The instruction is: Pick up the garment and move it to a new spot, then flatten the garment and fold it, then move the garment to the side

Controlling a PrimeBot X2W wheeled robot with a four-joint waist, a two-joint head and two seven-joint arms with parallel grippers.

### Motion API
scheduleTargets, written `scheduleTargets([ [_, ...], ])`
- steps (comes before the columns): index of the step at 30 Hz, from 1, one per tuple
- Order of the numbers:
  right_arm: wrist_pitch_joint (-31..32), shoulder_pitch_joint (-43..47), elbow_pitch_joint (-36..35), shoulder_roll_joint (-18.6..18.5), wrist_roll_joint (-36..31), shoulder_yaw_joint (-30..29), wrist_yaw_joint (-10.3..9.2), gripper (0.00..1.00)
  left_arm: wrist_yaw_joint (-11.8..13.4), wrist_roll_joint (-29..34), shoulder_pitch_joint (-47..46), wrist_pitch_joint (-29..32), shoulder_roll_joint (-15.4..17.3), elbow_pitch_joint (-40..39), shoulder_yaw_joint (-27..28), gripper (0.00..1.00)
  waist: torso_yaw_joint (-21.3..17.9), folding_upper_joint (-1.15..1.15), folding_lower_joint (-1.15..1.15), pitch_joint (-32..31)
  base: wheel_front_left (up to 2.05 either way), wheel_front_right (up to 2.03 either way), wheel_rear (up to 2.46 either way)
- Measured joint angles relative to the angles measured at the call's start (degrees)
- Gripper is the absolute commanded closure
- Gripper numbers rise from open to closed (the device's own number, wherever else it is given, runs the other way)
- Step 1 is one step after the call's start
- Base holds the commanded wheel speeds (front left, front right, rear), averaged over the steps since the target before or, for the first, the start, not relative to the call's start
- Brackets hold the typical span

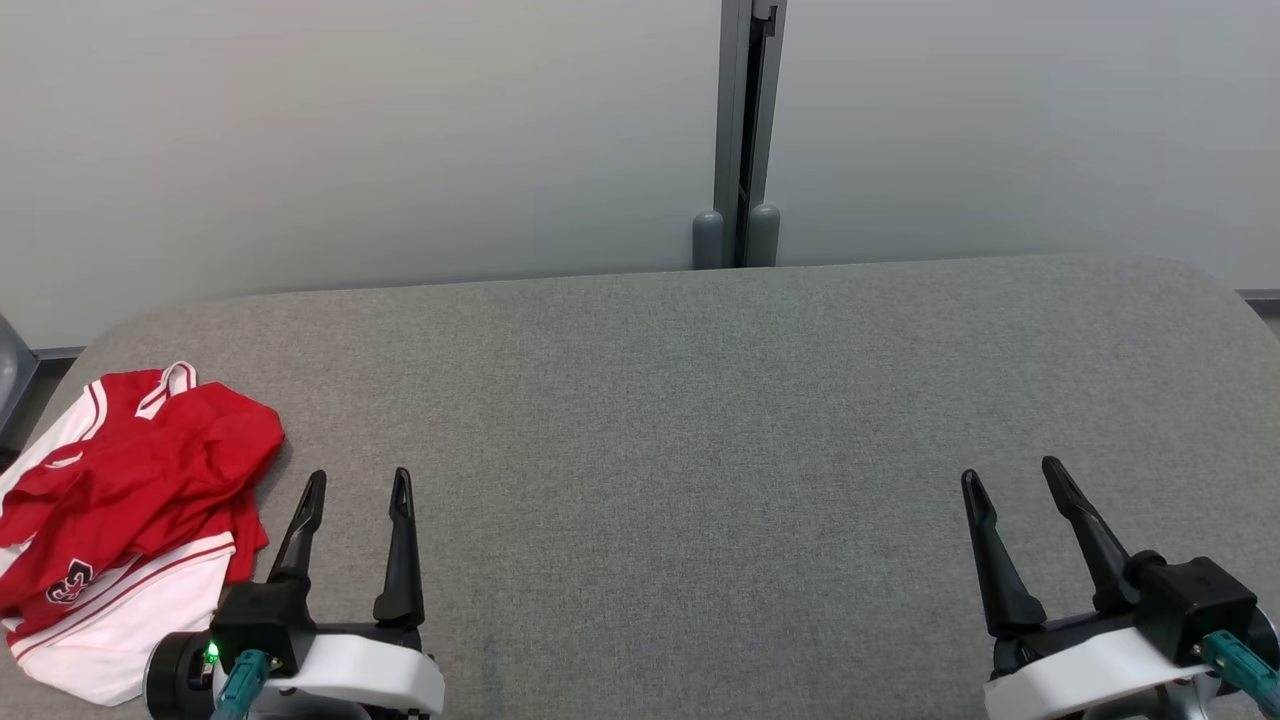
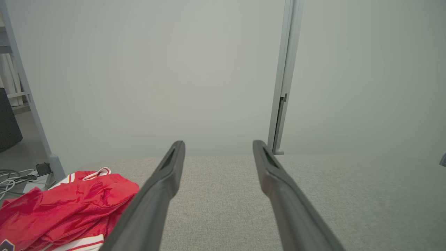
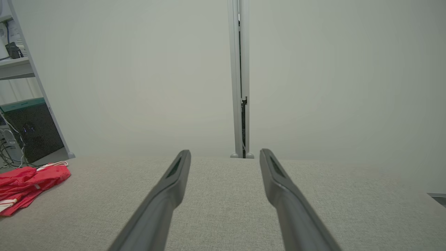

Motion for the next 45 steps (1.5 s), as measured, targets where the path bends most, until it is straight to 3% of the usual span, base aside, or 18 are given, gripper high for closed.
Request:
scheduleTargets([
  [27, -0.22, 0.31, -0.09, -0.02, -0.26, 0.83, 0.00, 0.00, 0.23, 0.79, 0.00, -0.37, 0.00, 0.66, -0.34, 0.00, 0.37, 0.00, 0.00, -0.31, 0.00, 0.00, 0.00],
  [38, -0.42, 0.44, -0.30, -0.05, 1.98, 2.01, 0.00, 0.00, 0.66, 0.11, -0.30, -0.40, -0.01, 0.98, 0.90, 0.00, 4.93, 0.00, 0.00, 0.16, 0.00, 0.00, 0.00],
  [45, -1.29, 0.47, -0.13, -0.05, 3.05, 2.41, 0.00, 0.00, 0.94, 0.02, -0.69, -0.42, 0.02, 1.24, 2.03, 0.00, 10.17, 0.00, 0.00, 0.37, 0.00, 0.00, 0.00],
])
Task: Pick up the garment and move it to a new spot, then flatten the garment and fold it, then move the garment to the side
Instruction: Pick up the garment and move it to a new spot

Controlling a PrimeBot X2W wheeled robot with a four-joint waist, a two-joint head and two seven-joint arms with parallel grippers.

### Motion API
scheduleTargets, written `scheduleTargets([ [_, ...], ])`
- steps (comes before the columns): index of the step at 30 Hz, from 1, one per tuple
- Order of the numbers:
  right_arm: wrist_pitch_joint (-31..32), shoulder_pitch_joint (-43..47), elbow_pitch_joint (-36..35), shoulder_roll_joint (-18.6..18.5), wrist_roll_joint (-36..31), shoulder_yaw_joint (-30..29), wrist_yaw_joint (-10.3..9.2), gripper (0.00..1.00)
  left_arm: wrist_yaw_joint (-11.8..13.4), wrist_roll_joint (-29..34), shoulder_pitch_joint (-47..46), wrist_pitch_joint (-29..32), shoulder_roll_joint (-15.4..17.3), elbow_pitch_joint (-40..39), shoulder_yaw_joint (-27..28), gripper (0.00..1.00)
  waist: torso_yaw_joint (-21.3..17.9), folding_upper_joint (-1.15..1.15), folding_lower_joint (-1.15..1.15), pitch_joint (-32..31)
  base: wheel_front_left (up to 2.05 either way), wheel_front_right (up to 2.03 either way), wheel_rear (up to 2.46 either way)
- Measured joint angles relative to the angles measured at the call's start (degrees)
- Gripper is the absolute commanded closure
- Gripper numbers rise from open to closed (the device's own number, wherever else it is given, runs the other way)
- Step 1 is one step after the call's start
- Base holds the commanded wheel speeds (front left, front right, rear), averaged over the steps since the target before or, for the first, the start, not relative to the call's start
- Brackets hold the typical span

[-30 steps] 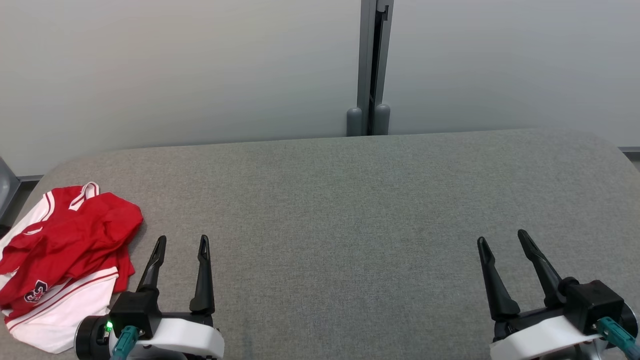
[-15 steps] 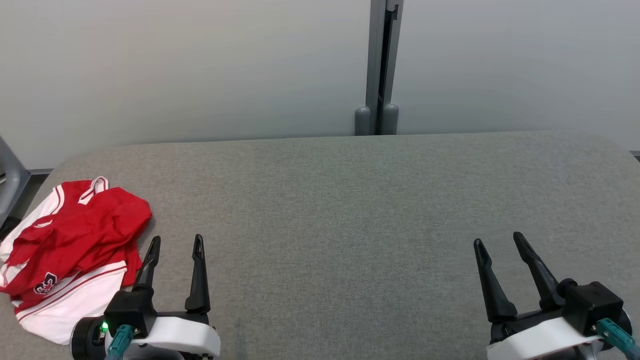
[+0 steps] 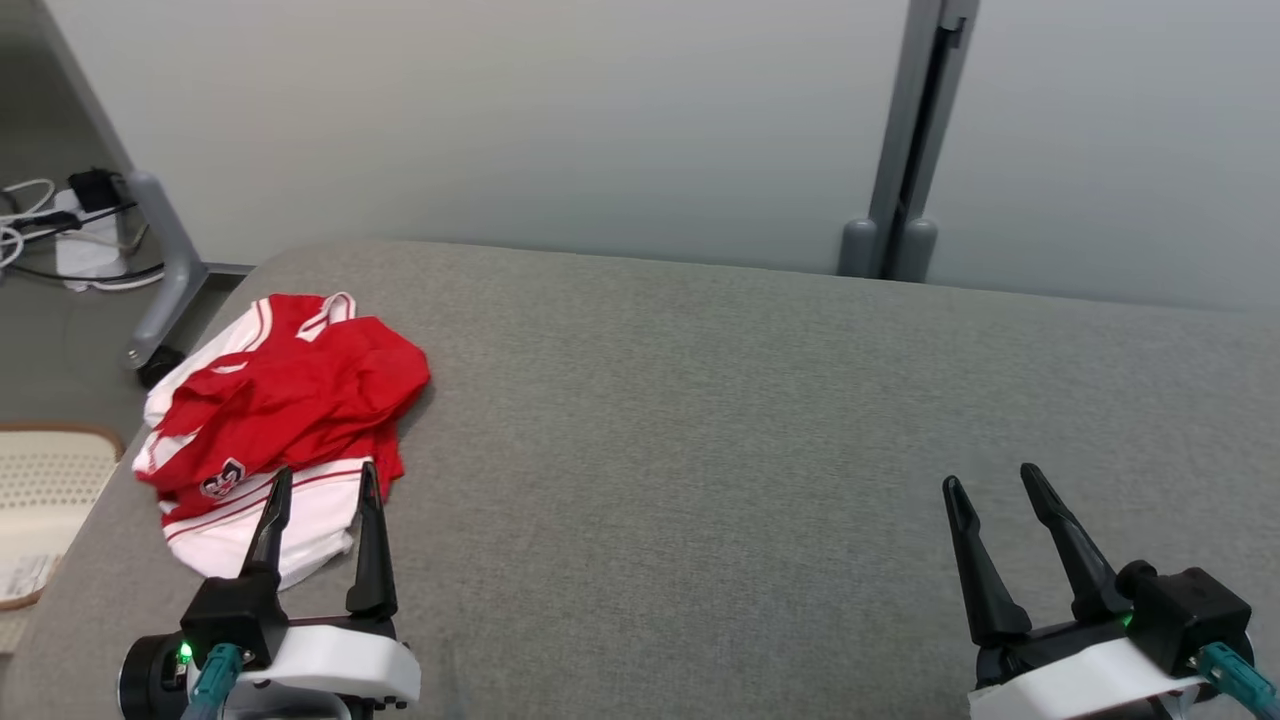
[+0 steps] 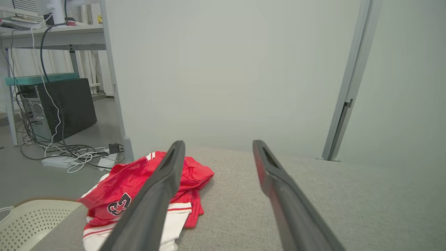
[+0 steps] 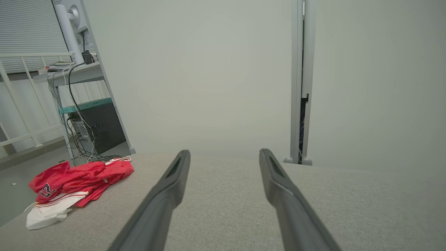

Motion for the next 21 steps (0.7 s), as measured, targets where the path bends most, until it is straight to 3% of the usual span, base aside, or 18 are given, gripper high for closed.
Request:
scheduleTargets([
  [13, -1.23, -0.01, 0.60, 0.04, 1.48, 1.45, 0.00, 0.00, -0.51, 0.04, -0.30, 0.01, 0.08, 0.91, 0.89, 0.00, 12.09, 0.00, 0.00, 0.92, 0.00, 0.00, 0.00],
  [21, -1.56, -0.34, 1.10, -0.03, 1.65, 1.70, 0.00, 0.00, -0.49, -0.02, -0.30, 0.00, 0.09, 1.01, 0.98, 0.00, 16.53, 0.00, 0.00, 1.10, 0.00, 0.00, 0.00],
])
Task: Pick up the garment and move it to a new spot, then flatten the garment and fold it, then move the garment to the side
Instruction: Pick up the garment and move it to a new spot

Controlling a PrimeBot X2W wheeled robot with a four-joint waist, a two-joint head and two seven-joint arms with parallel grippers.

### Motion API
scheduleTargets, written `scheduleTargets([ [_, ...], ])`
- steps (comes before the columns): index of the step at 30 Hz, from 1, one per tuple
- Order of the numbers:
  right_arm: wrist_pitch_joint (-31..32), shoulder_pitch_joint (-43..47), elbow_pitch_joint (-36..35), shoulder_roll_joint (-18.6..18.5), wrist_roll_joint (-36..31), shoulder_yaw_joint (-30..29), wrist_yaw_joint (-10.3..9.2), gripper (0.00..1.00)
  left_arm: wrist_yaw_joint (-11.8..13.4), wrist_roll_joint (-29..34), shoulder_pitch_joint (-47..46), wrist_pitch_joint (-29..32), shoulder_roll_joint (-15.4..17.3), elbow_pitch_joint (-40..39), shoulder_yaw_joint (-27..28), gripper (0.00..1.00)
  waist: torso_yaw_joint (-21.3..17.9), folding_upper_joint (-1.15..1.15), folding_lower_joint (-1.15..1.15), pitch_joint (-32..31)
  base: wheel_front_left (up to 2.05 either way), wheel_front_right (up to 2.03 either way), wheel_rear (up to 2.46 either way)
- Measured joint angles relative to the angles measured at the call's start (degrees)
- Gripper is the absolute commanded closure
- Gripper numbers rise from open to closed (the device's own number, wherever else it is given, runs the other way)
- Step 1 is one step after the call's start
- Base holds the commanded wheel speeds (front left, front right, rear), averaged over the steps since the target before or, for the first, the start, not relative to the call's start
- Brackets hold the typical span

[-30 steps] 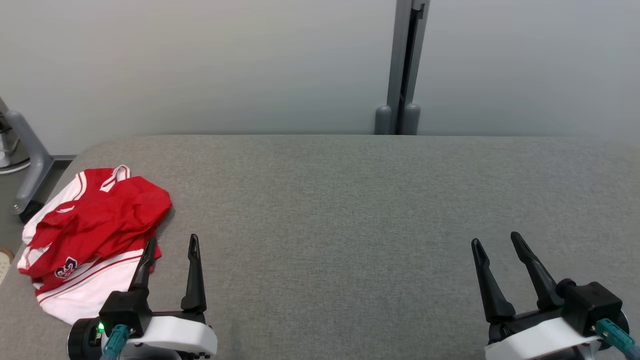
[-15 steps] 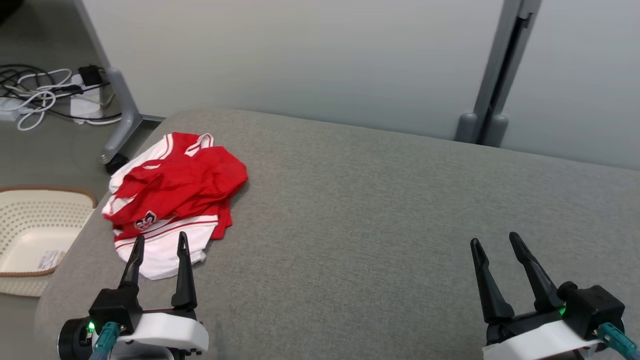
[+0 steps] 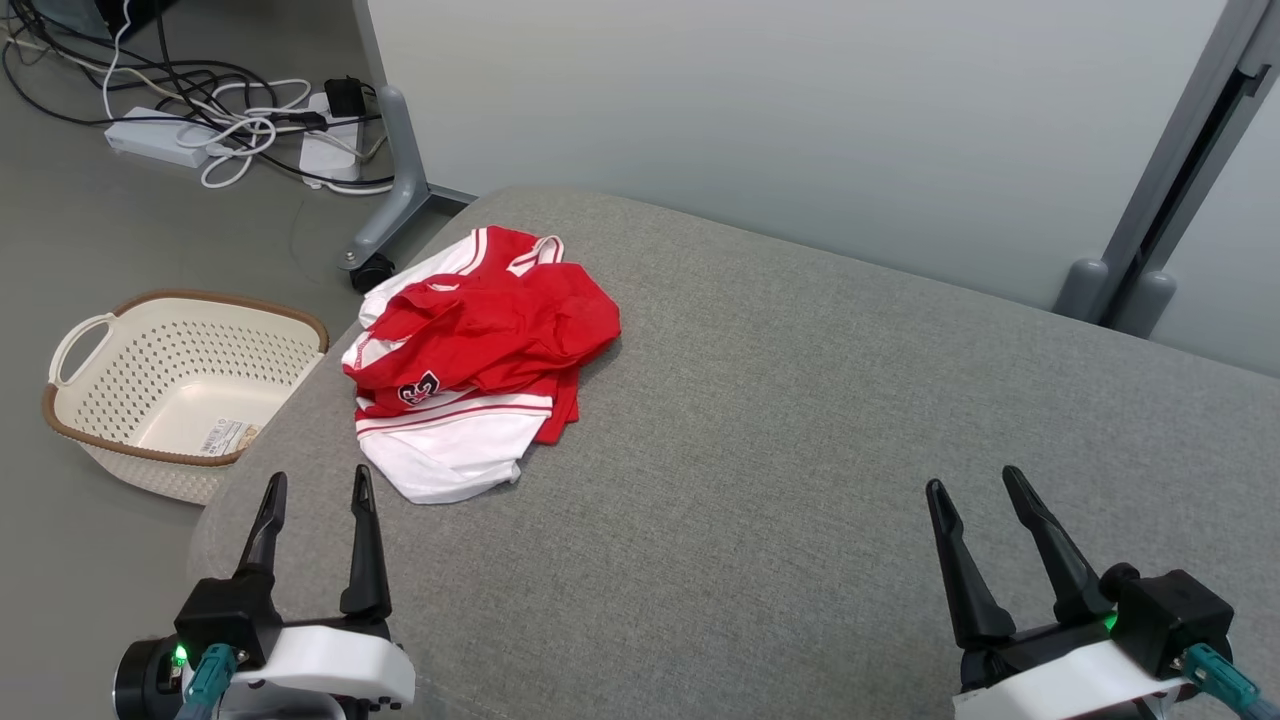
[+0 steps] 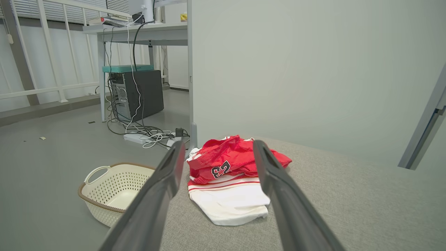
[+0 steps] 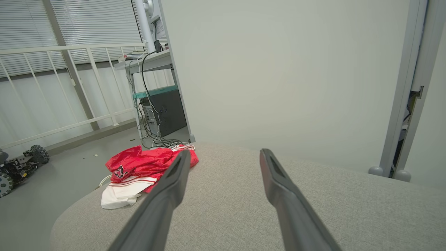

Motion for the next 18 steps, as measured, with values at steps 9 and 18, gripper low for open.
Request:
scheduleTargets([
  [9, -0.14, -0.62, 0.08, -0.09, 0.23, 0.05, 0.00, 0.00, -0.49, -1.61, -2.25, 1.37, 1.05, -0.59, 1.34, 0.00, -1.76, 0.00, 0.00, 0.61, 0.00, 0.00, 0.00],
  [18, 0.12, -2.95, -1.26, -1.11, 0.07, 0.04, 0.00, 0.00, -4.42, -7.16, -16.64, 18.36, 8.43, 1.77, 4.69, 0.00, -6.85, 0.00, 0.00, 3.50, 0.00, 0.00, 0.00],
])
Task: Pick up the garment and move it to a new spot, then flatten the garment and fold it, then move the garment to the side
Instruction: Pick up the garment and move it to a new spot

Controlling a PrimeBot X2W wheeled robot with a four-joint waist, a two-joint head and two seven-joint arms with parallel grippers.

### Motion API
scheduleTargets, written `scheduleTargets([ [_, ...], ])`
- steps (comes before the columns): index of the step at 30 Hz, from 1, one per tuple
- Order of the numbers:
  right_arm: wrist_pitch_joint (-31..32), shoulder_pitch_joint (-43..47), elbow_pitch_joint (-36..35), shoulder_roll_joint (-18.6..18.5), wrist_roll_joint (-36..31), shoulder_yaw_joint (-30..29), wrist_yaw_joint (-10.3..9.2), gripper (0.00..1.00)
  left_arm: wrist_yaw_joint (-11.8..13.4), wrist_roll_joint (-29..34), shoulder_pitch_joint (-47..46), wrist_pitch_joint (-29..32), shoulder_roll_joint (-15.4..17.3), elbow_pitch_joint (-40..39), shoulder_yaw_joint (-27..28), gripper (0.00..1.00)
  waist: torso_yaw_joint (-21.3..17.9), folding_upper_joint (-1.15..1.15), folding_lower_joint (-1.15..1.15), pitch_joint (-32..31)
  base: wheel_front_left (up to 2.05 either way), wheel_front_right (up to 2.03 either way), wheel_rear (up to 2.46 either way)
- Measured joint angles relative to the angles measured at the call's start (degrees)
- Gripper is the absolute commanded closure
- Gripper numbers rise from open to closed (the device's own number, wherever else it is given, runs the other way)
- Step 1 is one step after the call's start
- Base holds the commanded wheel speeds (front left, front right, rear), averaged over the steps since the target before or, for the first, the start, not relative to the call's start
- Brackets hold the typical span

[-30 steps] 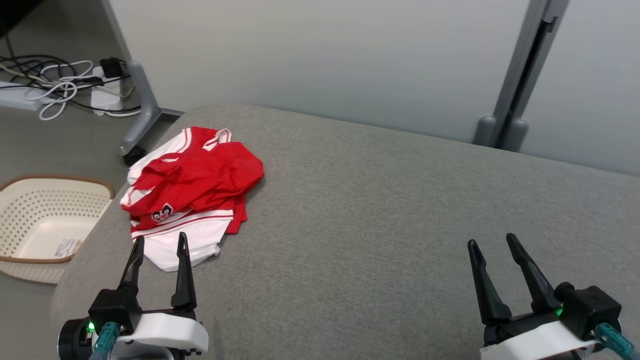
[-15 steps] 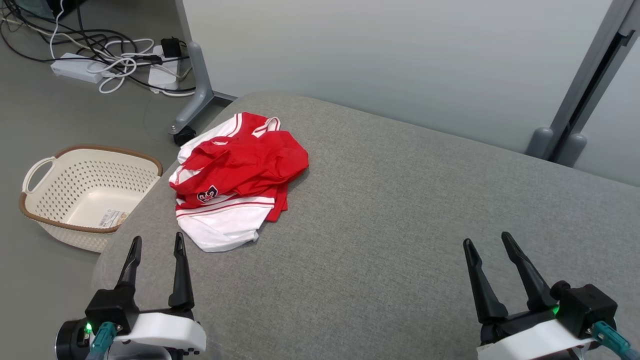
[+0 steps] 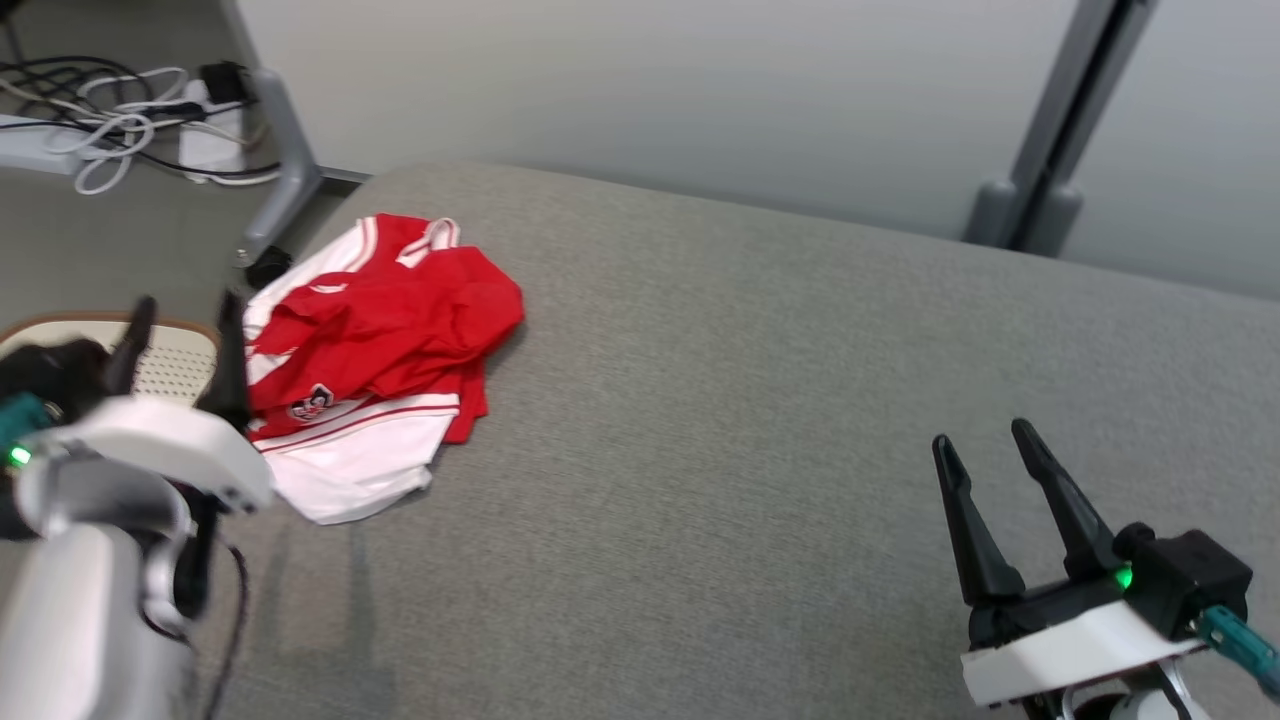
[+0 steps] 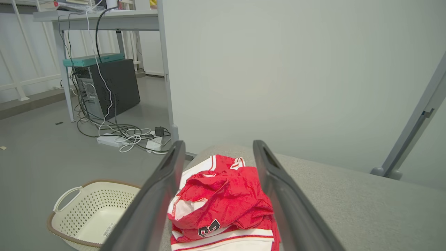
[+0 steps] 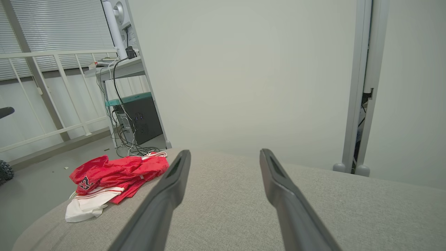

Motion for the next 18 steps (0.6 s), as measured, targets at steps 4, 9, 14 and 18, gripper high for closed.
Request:
scheduleTargets([
  [4, 0.88, -3.00, -1.11, -1.75, -0.18, 0.82, 0.00, 0.00, -1.12, -4.19, -7.67, 5.34, 3.64, 4.06, 3.46, 0.00, -3.09, 0.00, 0.00, 2.77, 0.00, 0.00, 0.00],
  [9, 0.86, -6.75, -2.16, -3.21, 0.25, 0.92, 0.00, 0.00, -2.07, -7.87, -15.18, 16.16, 8.87, 12.99, 5.66, 0.00, -7.30, 0.00, 0.00, 7.01, 0.00, 0.00, 0.00],
  [14, 0.30, -8.46, -1.70, -3.61, 0.65, 0.90, 0.00, 0.00, -2.99, -9.05, -20.74, 24.21, 13.51, 20.02, 5.98, 0.00, -11.96, 0.00, 0.00, 10.65, 0.00, 0.00, 0.00],
  [18, -0.22, -8.82, -1.20, -3.70, 0.74, 0.83, 0.00, 0.00, -4.05, -9.73, -22.52, 29.76, 15.89, 25.15, 5.53, 0.00, -15.22, 0.00, 0.00, 12.74, 0.00, 0.00, 0.00],
])
